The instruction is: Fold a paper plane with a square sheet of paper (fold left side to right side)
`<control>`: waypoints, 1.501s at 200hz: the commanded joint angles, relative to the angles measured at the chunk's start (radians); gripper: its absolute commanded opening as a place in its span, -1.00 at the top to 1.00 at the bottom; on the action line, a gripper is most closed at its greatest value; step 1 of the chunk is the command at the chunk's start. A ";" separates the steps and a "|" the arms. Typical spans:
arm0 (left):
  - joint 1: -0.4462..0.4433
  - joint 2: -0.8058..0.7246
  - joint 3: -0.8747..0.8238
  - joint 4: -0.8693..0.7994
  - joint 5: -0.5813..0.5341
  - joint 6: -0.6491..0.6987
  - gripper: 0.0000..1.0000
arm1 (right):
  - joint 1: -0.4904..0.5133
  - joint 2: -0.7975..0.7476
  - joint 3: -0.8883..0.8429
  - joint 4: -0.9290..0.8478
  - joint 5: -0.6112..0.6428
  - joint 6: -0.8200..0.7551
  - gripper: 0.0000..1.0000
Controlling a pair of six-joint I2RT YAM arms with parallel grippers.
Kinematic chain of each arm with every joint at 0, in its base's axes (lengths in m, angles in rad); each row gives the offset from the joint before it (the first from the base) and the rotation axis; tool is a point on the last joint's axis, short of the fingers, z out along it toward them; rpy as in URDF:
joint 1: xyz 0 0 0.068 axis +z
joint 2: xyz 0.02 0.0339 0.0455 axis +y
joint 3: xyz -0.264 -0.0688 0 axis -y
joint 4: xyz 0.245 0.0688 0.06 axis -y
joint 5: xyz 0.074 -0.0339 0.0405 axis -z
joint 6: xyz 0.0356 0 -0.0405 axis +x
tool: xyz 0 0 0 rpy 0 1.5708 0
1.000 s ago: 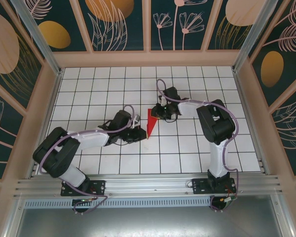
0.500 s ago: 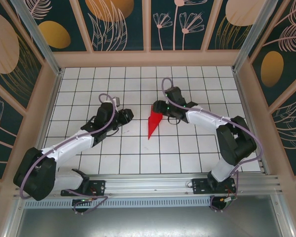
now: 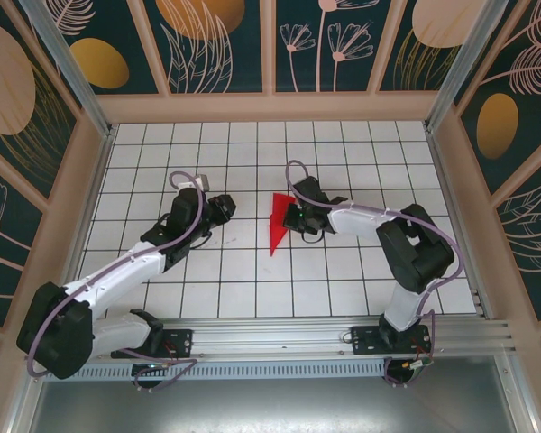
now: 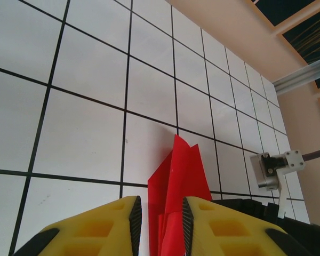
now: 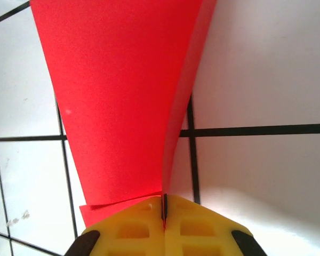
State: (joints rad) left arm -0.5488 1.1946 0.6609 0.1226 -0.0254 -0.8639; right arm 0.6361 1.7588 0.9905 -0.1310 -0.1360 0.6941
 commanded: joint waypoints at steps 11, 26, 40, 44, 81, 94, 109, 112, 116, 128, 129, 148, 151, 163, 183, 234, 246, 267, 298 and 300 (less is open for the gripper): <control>0.004 -0.041 0.017 -0.038 -0.056 0.029 0.39 | 0.001 -0.090 -0.008 0.082 -0.150 -0.065 1.00; 0.004 -0.049 0.017 -0.043 -0.065 0.032 0.39 | -0.014 -0.122 -0.058 0.128 -0.231 -0.068 1.00; 0.005 -0.053 0.018 -0.043 -0.068 0.033 0.39 | -0.033 -0.129 -0.126 0.195 -0.308 -0.048 1.00; 0.004 -0.053 0.017 -0.043 -0.068 0.033 0.39 | -0.041 -0.124 -0.145 0.214 -0.328 -0.040 1.00; 0.005 -0.052 0.022 -0.050 -0.067 0.037 0.38 | -0.083 -0.065 -0.257 0.290 -0.377 -0.026 0.82; 0.004 -0.049 0.028 -0.057 -0.064 0.038 0.37 | -0.117 -0.086 -0.253 0.243 -0.328 -0.052 0.63; 0.004 -0.050 0.035 -0.062 -0.062 0.042 0.34 | -0.118 -0.128 -0.236 0.168 -0.255 -0.085 0.41; 0.004 -0.051 0.037 -0.063 -0.063 0.044 0.32 | -0.118 -0.138 -0.230 0.149 -0.240 -0.092 0.38; 0.004 -0.052 0.039 -0.064 -0.065 0.045 0.29 | -0.118 -0.150 -0.223 0.122 -0.211 -0.103 0.35; 0.005 -0.058 0.041 -0.069 -0.075 0.049 0.17 | -0.118 -0.188 -0.195 0.029 -0.128 -0.129 0.24; 0.005 -0.059 0.041 -0.069 -0.076 0.049 0.16 | -0.117 -0.191 -0.192 0.019 -0.119 -0.131 0.24; 0.004 -0.072 0.040 -0.072 -0.095 0.060 -0.06 | -0.105 -0.256 -0.142 -0.122 0.009 -0.156 0.13; 0.004 -0.075 0.040 -0.071 -0.099 0.061 -0.11 | -0.099 -0.263 -0.134 -0.142 0.023 -0.159 0.12; 0.004 -0.088 0.038 -0.070 -0.119 0.068 -0.34 | -0.066 -0.292 -0.099 -0.200 0.061 -0.161 0.07; 0.004 -0.115 0.031 -0.069 -0.161 0.084 -0.58 | 0.013 -0.289 -0.052 -0.252 0.060 -0.133 0.02; 0.004 -0.196 0.003 -0.076 -0.239 0.104 -0.77 | 0.218 -0.149 0.026 -0.313 0.127 -0.041 -0.21; 0.004 -0.208 -0.004 -0.083 -0.250 0.104 -0.79 | 0.238 -0.111 0.048 -0.333 0.141 -0.039 -0.22; 0.003 -0.222 -0.015 -0.084 -0.255 0.100 -0.80 | 0.257 -0.063 0.074 -0.338 0.147 -0.050 -0.19; 0.004 -0.227 -0.024 -0.086 -0.255 0.093 -0.81 | 0.266 -0.011 0.120 -0.360 0.176 -0.068 -0.08; 0.004 -0.227 -0.024 -0.086 -0.255 0.094 -0.81 | 0.266 -0.009 0.120 -0.361 0.177 -0.068 -0.07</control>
State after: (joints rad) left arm -0.5488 0.9813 0.6510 0.0494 -0.2543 -0.7807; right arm 0.8925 1.7172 1.0557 -0.4397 -0.0116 0.6334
